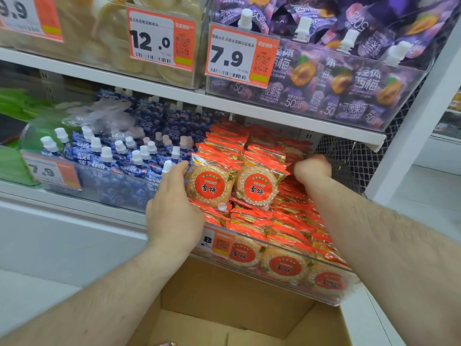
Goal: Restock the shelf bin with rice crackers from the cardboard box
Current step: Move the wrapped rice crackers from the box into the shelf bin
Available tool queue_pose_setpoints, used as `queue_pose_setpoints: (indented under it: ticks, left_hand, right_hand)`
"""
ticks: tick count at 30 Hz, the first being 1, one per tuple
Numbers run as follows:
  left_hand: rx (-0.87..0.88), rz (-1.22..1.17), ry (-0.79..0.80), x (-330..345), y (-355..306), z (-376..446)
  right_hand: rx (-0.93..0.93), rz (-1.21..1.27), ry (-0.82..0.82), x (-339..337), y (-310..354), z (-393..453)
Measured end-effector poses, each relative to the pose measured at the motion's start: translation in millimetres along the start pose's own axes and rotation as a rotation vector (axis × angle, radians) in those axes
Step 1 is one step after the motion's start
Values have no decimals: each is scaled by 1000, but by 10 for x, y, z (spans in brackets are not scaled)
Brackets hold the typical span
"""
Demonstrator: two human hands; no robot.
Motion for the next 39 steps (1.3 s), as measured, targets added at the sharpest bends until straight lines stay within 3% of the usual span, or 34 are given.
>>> queue_pose_setpoints:
  ticks: [8,12,15,18,20,22,24,26,28,32,35,39]
  left_hand:
    - [-41,-138,58,-45,33,16]
    - [-21,-193,69,-121,49,6]
    - [207,-54,-21,-189,-50,-58]
    - [372,-74,57,-246,-157,-164]
    - [378,-170,223,-277,-183,-235]
    - [410,-202,400,-294,-177,-297]
    - [482,-144,571,-286,-135,-379]
    - [497,-62,755,-256,-52,-483]
    - [452,91,979,-228,75,-596]
    - [259,454,1470,-226,311,-810]
    - [200,472,1565,-166,427,-910]
    - [91,417,1561,-128,583,-902]
  right_hand:
    - [24,248,268,-121,-80,-94]
    - [-6,189,178,-243,-146,-204]
    - [-62,155,79,-346,-158,-403]
    - [-110,258,-64,-450,-176,-780]
    - [-218,397,-184,-506,-209,-1148]
    - [-487,514,-264,-481,-275,-1581]
    - [-788,558,-233,-305,-421,-2029]
    - [-896,561,-132,21,-642,-2371]
    - [-808,544,-20,430,-909,-2555]
    - [-252,271,269,1304,-1483,-2695]
    - [53,-21,539,1859,-1850,-2893]
    - [90,-202,1100,2257,-2042,-3357]
Point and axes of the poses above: each hand's wrist, its own z-axis towards the middle knuckle, its own x-axis out of the palm, y = z × x, the point moved 1 cm from there along z, towards the middle knuckle, and after that the axes turned 11 degrees about x, right-handed, at the moved point
